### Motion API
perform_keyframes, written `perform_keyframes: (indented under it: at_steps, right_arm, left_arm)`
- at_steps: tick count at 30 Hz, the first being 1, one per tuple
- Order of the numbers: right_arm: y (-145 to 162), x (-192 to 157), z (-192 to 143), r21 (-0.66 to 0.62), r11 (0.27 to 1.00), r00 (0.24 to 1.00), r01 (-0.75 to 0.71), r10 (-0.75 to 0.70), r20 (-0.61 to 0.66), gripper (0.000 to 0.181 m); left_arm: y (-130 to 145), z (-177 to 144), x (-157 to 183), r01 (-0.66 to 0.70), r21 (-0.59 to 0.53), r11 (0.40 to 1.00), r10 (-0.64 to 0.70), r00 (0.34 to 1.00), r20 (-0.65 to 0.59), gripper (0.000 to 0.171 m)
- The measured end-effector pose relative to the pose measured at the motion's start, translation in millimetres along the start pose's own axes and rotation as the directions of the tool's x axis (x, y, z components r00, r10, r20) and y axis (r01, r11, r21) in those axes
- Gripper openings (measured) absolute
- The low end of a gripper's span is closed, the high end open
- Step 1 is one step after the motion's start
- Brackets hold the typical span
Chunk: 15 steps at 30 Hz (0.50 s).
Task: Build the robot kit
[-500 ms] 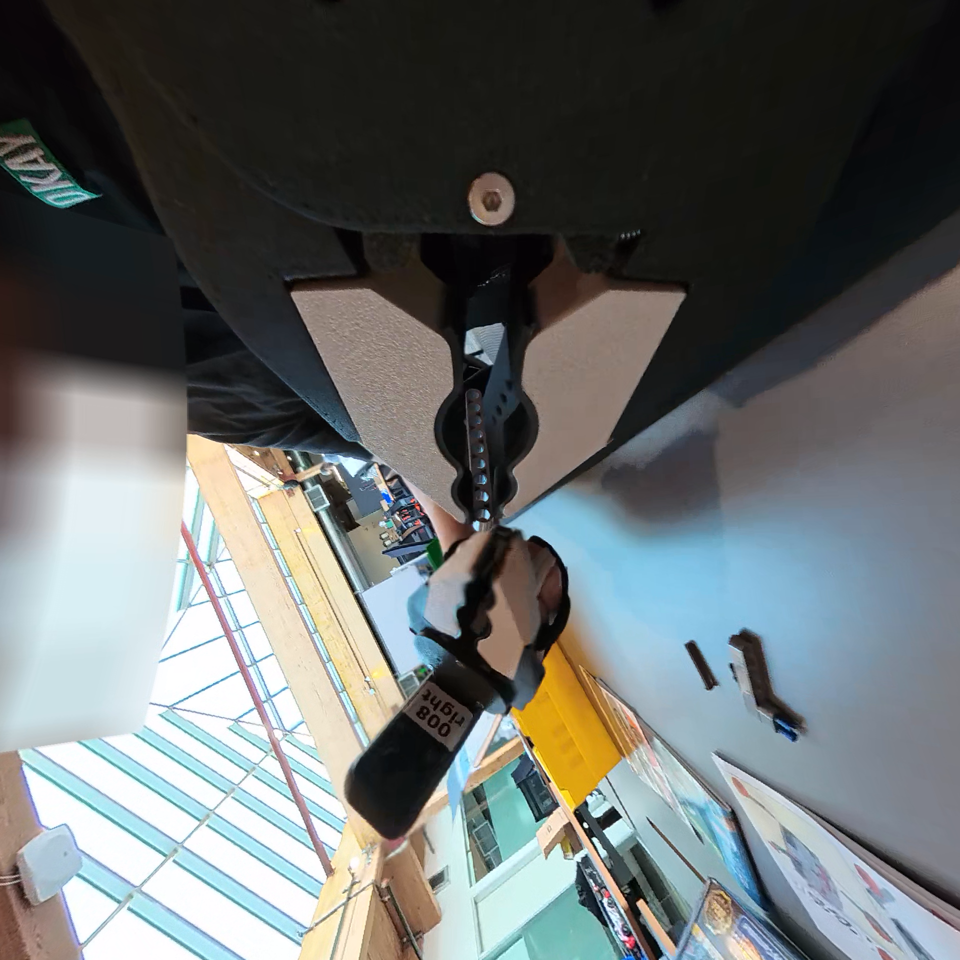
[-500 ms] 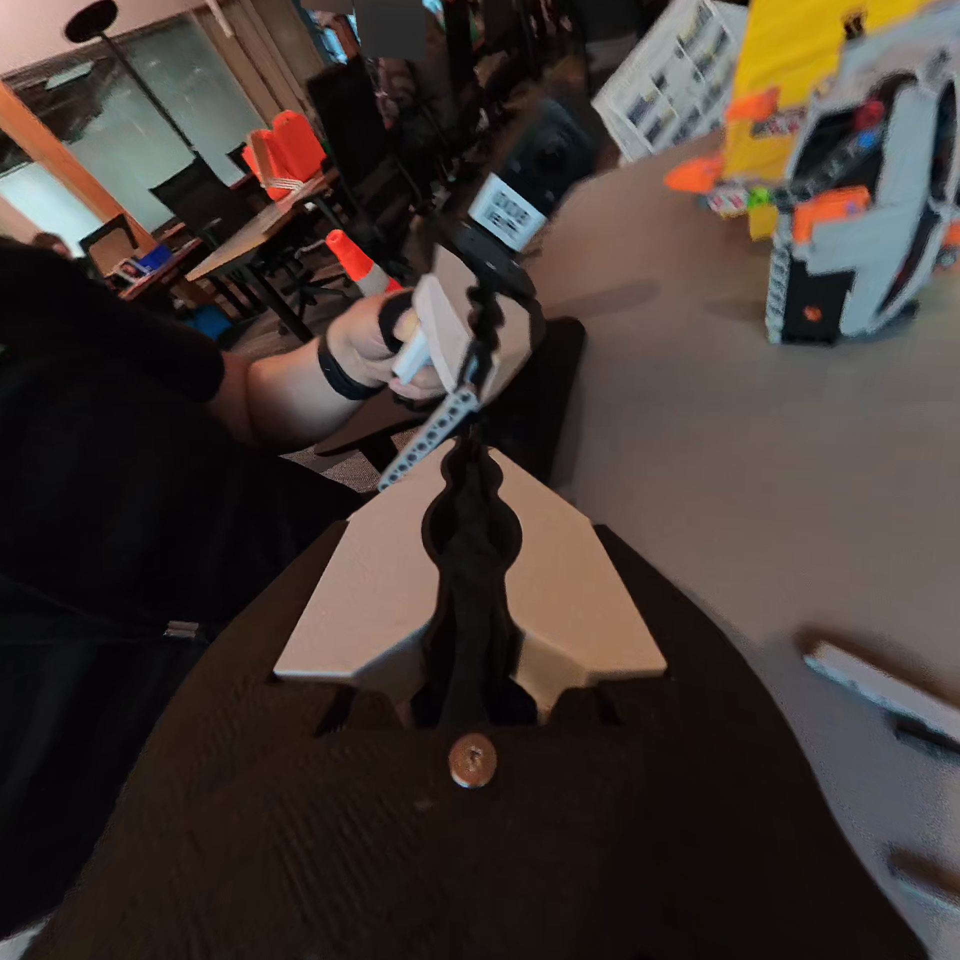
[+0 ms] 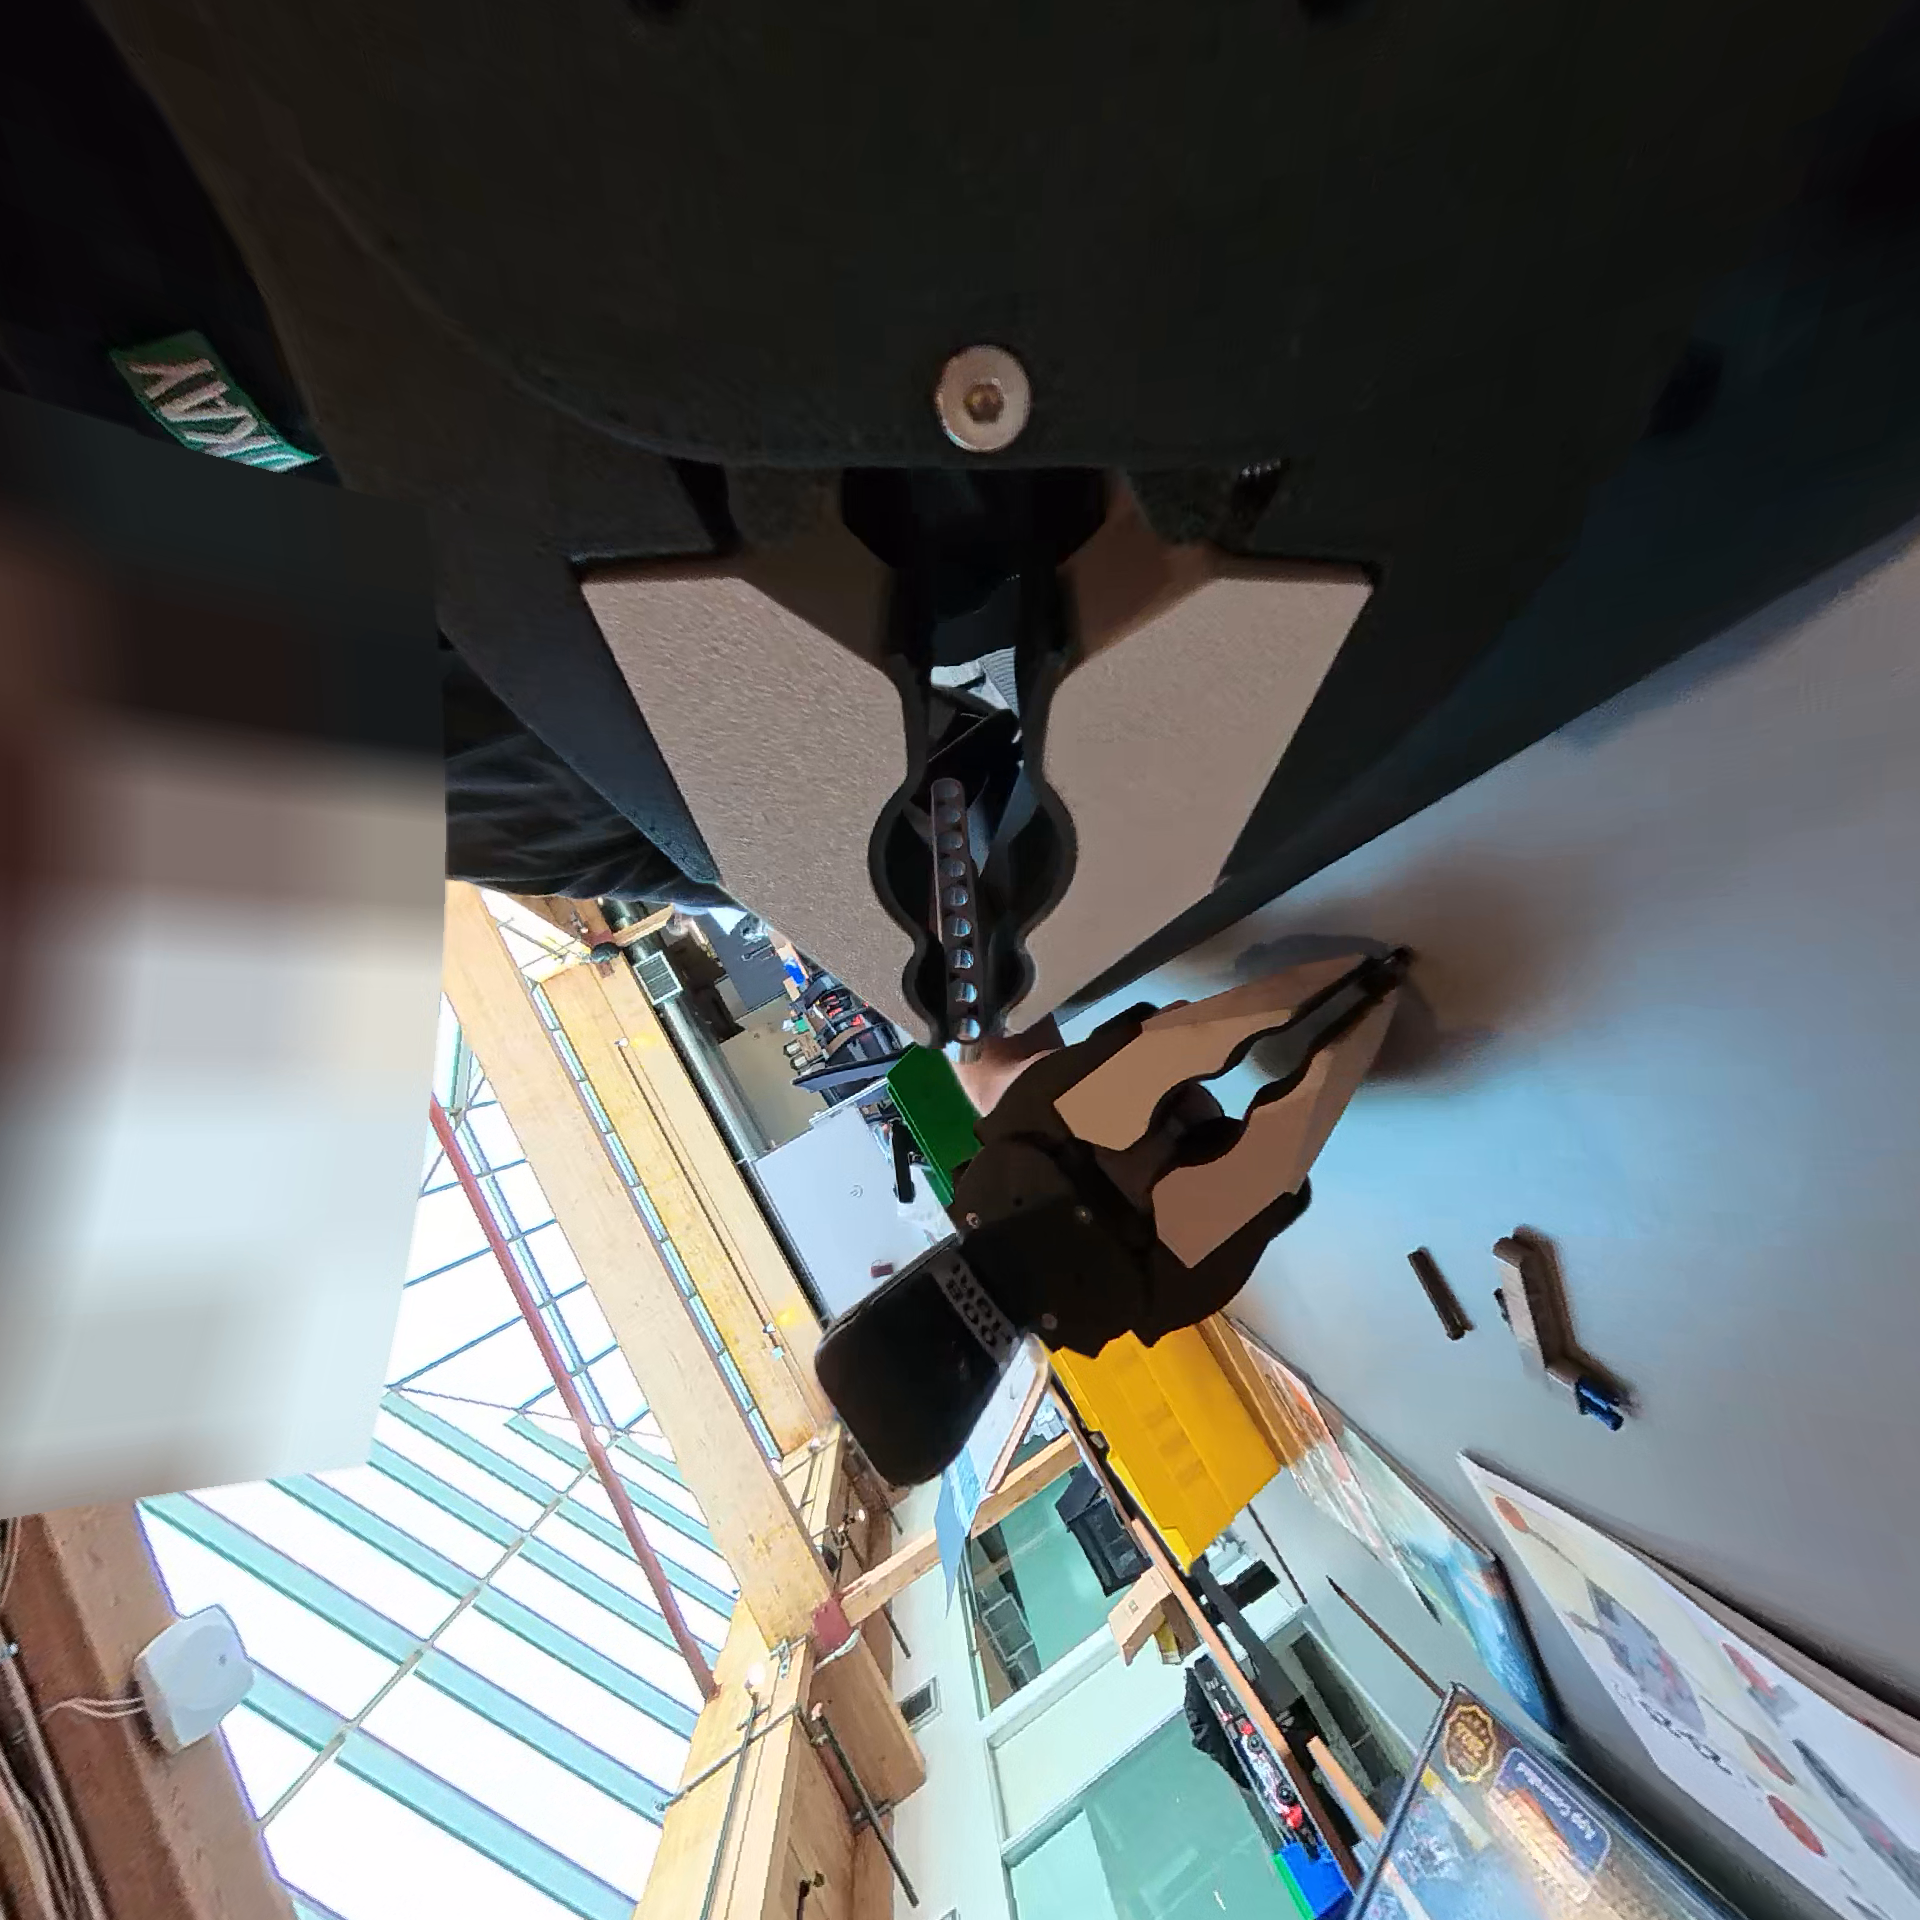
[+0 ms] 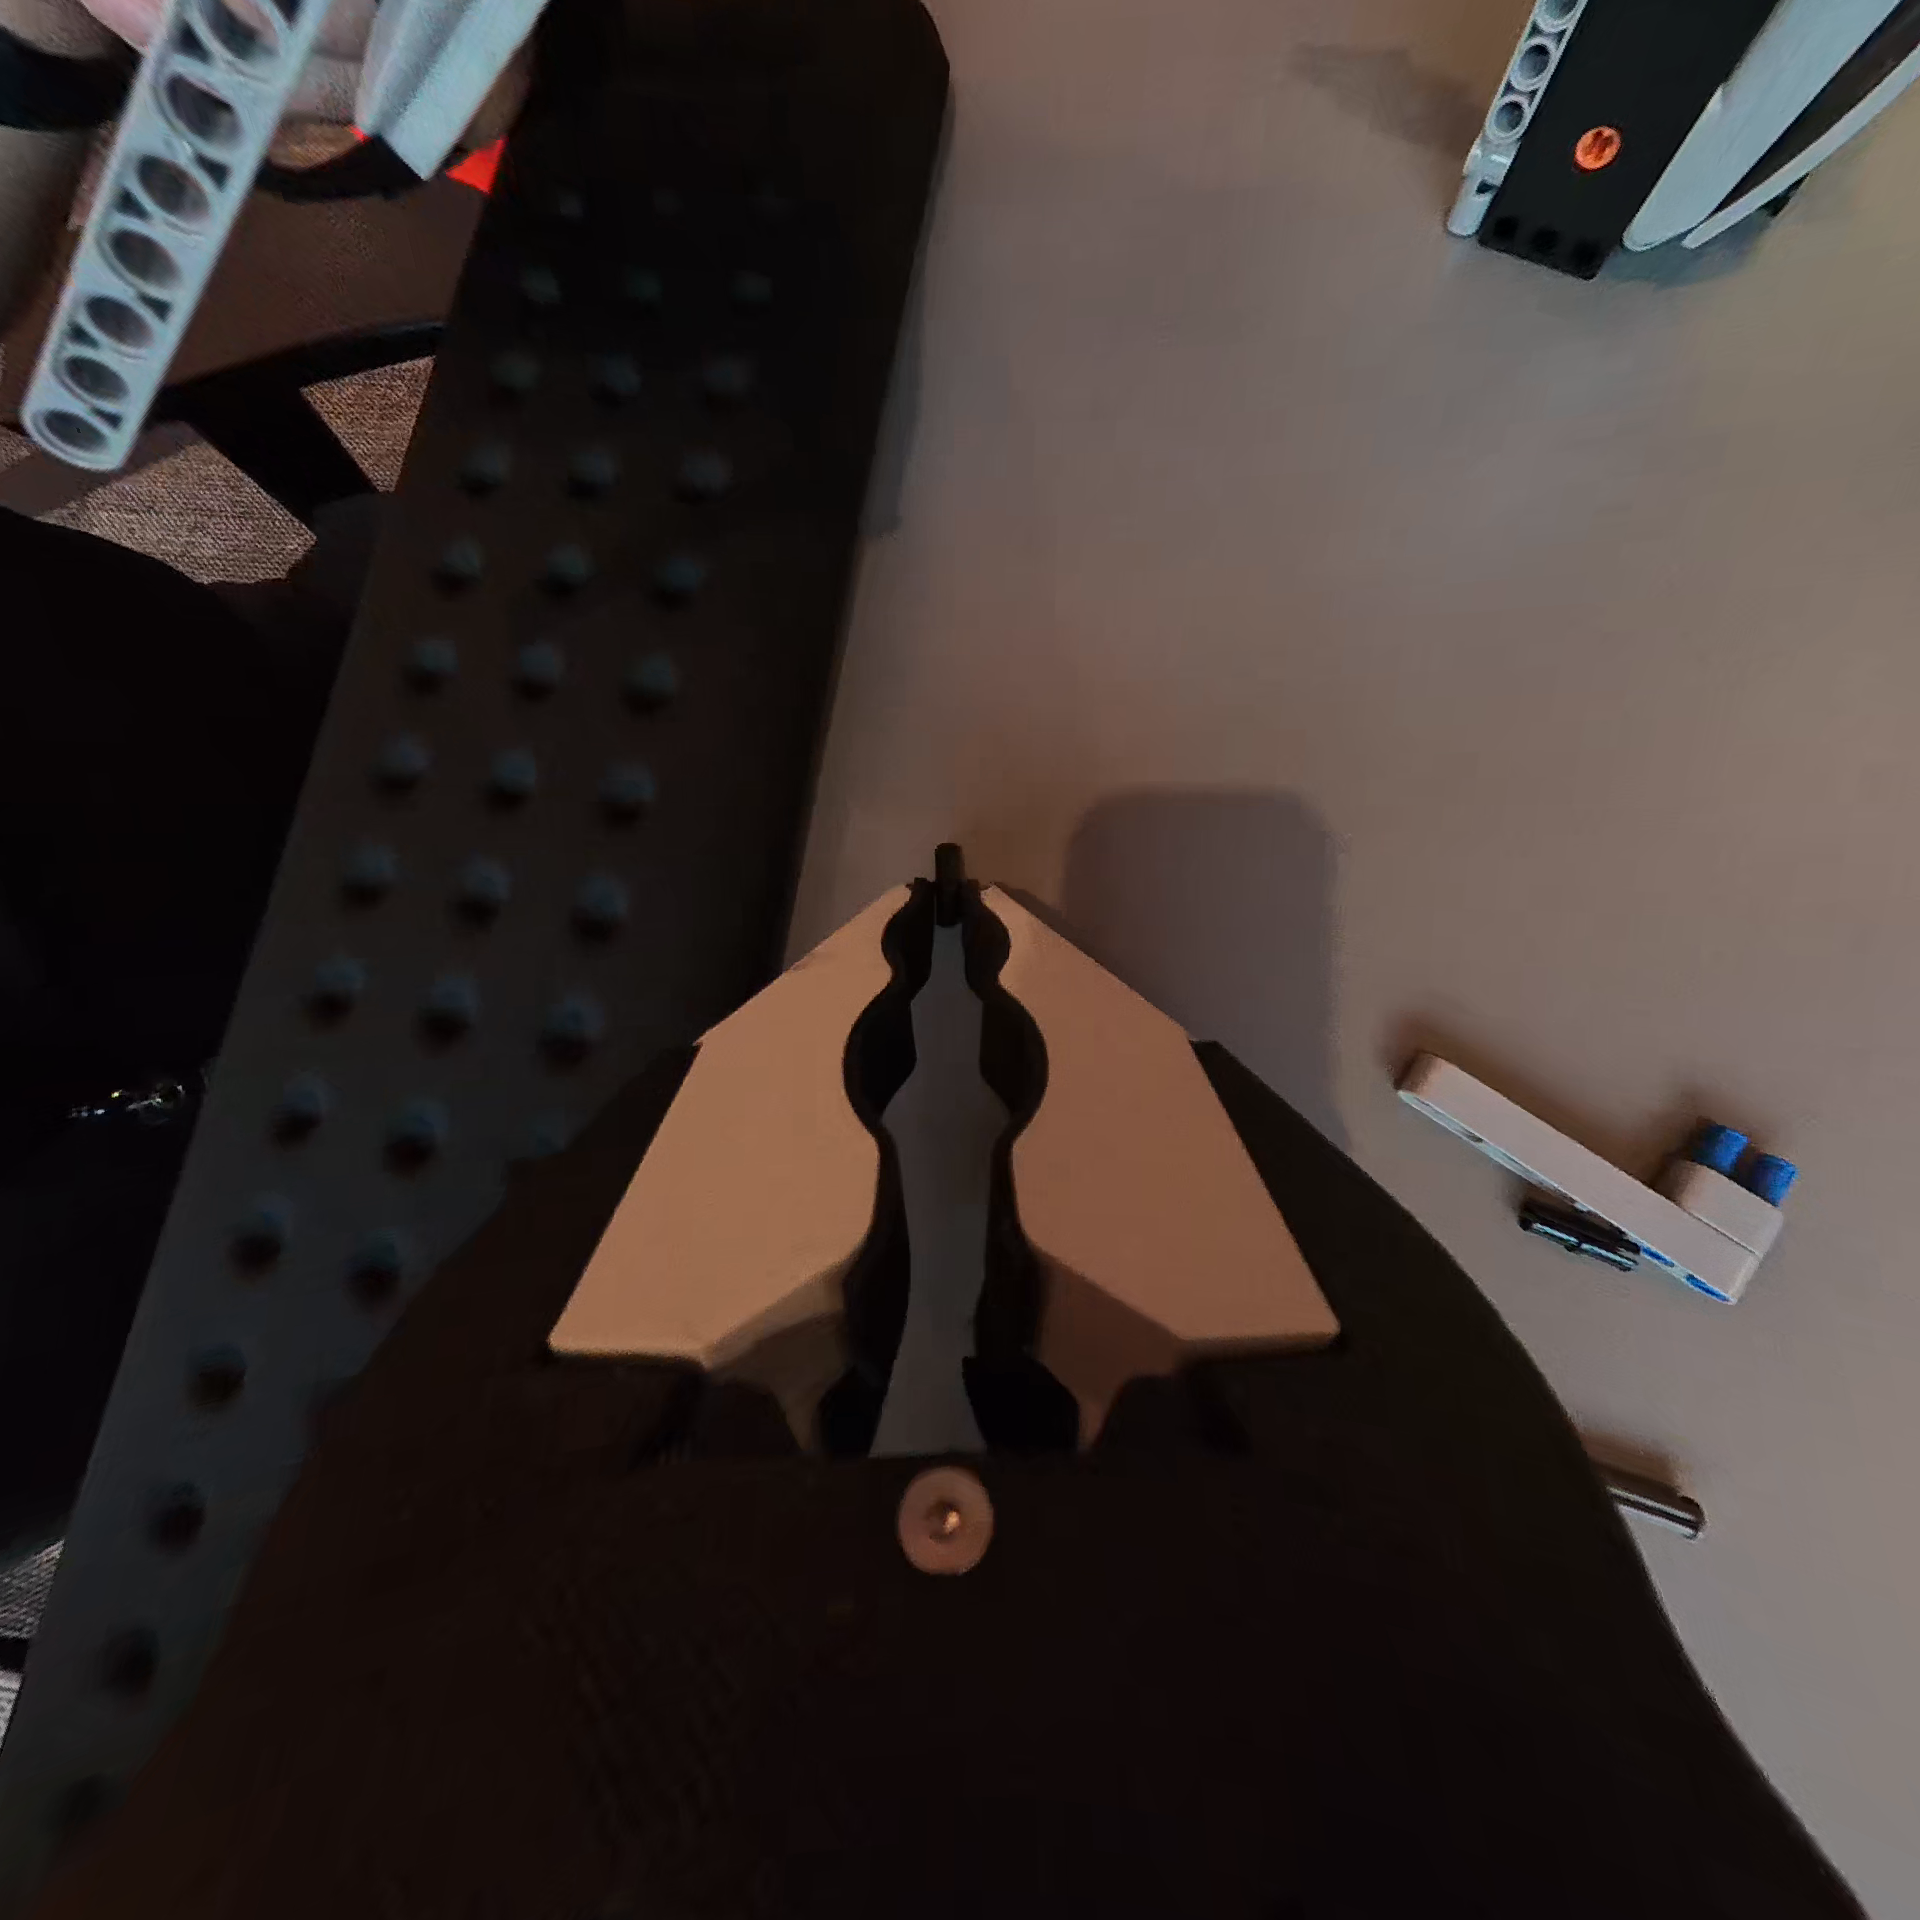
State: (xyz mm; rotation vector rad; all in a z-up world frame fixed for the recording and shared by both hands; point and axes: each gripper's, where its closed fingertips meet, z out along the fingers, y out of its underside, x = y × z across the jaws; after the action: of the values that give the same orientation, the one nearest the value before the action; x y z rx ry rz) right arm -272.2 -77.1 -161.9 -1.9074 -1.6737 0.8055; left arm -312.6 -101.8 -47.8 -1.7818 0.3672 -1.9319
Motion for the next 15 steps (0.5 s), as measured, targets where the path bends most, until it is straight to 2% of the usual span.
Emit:
perform_keyframes:
  at_steps: [15]
  right_arm:
    - [-3,2,-1,0.013,0.975,0.972,0.221,-0.219,-0.090,0.013]
  left_arm:
    - [4,6,17,-0.018,-0.034,0.999,0.017,0.999,-0.033,0.005]
